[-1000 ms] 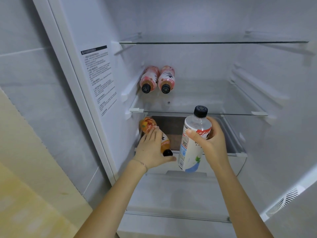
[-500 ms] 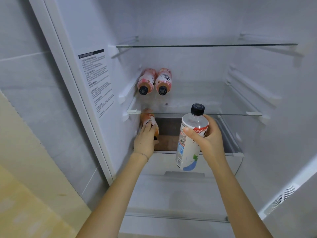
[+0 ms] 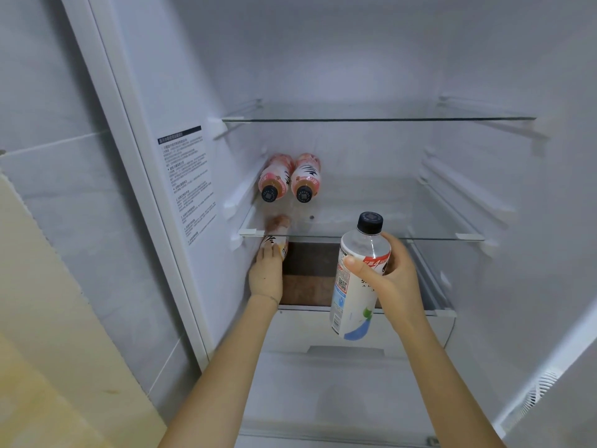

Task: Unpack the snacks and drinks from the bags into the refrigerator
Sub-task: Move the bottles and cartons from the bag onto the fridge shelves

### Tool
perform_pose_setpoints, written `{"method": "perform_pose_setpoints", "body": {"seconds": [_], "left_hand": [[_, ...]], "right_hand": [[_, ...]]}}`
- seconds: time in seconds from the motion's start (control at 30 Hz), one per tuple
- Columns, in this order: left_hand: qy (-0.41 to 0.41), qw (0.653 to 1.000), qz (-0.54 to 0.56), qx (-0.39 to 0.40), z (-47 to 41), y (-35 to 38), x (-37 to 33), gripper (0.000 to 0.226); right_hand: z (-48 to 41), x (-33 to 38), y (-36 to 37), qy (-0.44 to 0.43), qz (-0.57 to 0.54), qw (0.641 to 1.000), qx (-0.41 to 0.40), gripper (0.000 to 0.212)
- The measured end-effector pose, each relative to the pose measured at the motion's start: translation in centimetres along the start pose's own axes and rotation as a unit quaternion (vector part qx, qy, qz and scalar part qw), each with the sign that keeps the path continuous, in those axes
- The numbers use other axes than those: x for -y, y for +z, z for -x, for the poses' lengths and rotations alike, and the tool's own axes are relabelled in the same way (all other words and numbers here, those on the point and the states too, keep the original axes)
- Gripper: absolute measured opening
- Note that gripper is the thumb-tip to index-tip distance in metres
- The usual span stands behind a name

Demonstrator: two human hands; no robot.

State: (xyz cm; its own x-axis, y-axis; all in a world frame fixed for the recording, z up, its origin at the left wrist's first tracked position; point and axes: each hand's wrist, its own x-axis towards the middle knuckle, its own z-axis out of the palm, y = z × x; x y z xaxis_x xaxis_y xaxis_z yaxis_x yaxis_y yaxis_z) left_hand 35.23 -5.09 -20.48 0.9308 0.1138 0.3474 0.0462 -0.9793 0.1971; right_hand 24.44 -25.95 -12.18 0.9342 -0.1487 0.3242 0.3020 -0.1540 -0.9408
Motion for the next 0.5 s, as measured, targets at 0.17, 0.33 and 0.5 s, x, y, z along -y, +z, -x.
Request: {"method": "perform_pose_setpoints", "body": {"seconds": [0.17,0.33,0.5], "left_hand": [[0.002,1.000,0.008,0.003,-0.4,0.3,0.1,0.051],[0.056,0.988,0.133,-0.047,1.1,0.2,0.4,0.057],[0.107,0.977,0.172,-0.061,3.9,-2.3,-0.2,0.070]], "right_hand": [[0.2,0.0,-0.1,-0.008,-0.003,1.000,0.003,0.052],[0.4,-0.1,-0.3,-0.017,-0.007,1.000,0.010,0.049],[0.7,0.3,-0.2,-0.034,0.001,0.999,0.008,0.047]]}}
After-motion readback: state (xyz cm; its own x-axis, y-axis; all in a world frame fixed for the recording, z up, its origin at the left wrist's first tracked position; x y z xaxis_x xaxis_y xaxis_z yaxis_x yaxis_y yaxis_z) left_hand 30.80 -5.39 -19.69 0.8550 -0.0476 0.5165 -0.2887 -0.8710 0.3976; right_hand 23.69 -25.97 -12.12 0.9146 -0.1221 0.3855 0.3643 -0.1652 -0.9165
